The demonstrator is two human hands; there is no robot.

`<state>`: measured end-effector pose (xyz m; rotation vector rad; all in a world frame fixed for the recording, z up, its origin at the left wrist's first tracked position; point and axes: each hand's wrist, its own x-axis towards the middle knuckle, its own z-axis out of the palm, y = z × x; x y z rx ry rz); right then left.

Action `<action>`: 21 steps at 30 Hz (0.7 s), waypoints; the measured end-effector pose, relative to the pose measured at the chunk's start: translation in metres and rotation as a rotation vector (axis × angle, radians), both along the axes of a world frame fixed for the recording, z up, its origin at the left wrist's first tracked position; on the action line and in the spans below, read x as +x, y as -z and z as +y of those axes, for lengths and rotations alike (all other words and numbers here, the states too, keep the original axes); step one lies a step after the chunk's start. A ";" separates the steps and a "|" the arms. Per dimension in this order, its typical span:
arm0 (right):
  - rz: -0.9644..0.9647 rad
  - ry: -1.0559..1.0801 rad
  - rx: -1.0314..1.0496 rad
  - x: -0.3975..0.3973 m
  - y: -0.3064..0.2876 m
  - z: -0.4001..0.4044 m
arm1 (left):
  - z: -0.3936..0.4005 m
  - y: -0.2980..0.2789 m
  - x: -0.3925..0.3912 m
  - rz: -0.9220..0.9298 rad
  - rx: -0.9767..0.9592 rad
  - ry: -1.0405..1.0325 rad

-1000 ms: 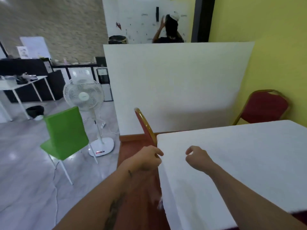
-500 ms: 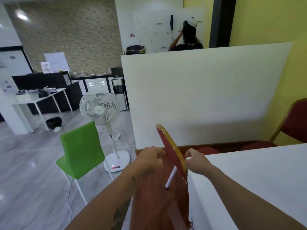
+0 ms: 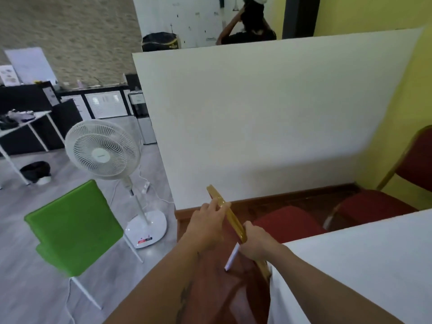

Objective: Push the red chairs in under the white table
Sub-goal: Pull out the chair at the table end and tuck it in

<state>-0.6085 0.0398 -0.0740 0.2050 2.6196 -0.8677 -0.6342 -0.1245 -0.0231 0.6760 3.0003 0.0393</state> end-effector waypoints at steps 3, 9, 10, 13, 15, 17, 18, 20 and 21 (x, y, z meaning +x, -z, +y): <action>0.011 0.008 0.086 -0.013 0.011 -0.006 | 0.000 0.017 -0.035 0.018 -0.119 0.116; -0.001 0.067 0.226 -0.040 0.016 -0.019 | 0.001 0.038 -0.106 0.040 -0.233 0.346; -0.005 0.087 0.235 -0.046 0.016 -0.021 | 0.003 0.041 -0.118 0.038 -0.223 0.372; -0.026 0.156 0.251 -0.060 0.013 -0.027 | 0.012 0.051 -0.150 -0.009 -0.137 0.384; -0.026 0.204 0.248 -0.068 0.014 -0.031 | 0.017 0.055 -0.168 -0.019 -0.089 0.383; -0.014 0.259 0.257 -0.077 0.014 -0.036 | 0.020 0.060 -0.185 -0.008 -0.073 0.391; -0.007 0.291 0.263 -0.083 0.014 -0.039 | 0.020 0.061 -0.193 -0.007 -0.069 0.391; -0.007 0.343 0.272 -0.096 0.015 -0.043 | 0.023 0.063 -0.206 -0.050 -0.016 0.344; -0.008 0.360 0.272 -0.102 0.016 -0.045 | 0.024 0.063 -0.210 -0.094 0.048 0.289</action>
